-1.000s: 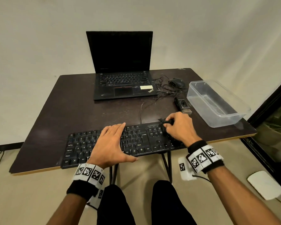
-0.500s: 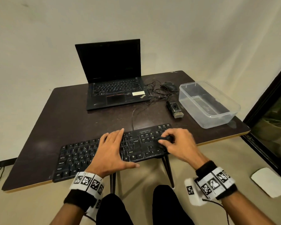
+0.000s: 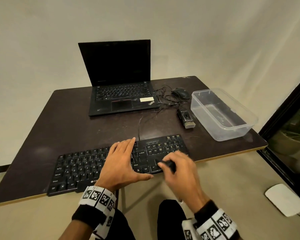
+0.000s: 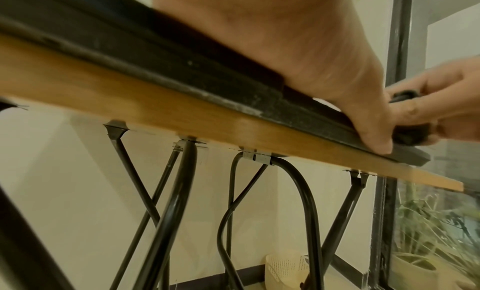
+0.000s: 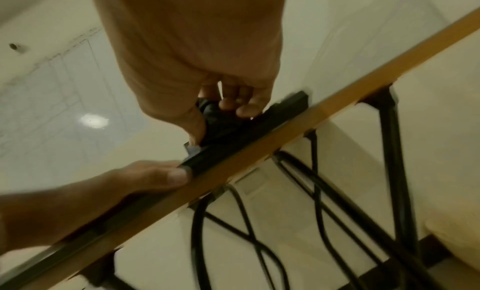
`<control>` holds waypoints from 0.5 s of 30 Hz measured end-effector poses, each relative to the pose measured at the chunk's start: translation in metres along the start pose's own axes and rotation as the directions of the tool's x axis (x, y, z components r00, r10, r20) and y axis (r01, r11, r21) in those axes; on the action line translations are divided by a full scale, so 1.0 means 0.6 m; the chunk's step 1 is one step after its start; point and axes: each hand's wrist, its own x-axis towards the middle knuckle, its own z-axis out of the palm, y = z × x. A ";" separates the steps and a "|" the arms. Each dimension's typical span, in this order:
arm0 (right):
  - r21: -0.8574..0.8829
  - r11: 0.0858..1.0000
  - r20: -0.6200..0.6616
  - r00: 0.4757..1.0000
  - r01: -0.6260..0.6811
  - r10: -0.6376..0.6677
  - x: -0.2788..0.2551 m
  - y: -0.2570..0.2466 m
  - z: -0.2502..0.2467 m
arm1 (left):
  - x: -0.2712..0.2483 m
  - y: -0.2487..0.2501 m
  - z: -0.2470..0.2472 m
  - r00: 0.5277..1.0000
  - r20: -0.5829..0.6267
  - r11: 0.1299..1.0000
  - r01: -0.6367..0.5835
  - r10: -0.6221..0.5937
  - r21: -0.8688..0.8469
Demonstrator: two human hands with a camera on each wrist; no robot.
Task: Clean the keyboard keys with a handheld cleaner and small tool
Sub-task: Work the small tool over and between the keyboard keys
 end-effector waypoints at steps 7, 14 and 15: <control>-0.113 0.994 -0.122 0.992 -0.002 -0.012 -0.007 0.062 -0.041 | -0.004 0.005 -0.006 0.999 0.035 1.000 0.019 -0.019 -0.014; 0.020 0.998 -0.083 0.995 0.052 -0.050 -0.020 0.005 0.011 | -0.004 0.003 -0.004 1.000 0.021 1.000 0.008 -0.008 0.003; 0.029 0.993 -0.031 0.993 0.114 -0.113 -0.028 -0.003 0.019 | -0.005 0.002 -0.003 1.000 0.021 1.000 0.005 -0.005 0.005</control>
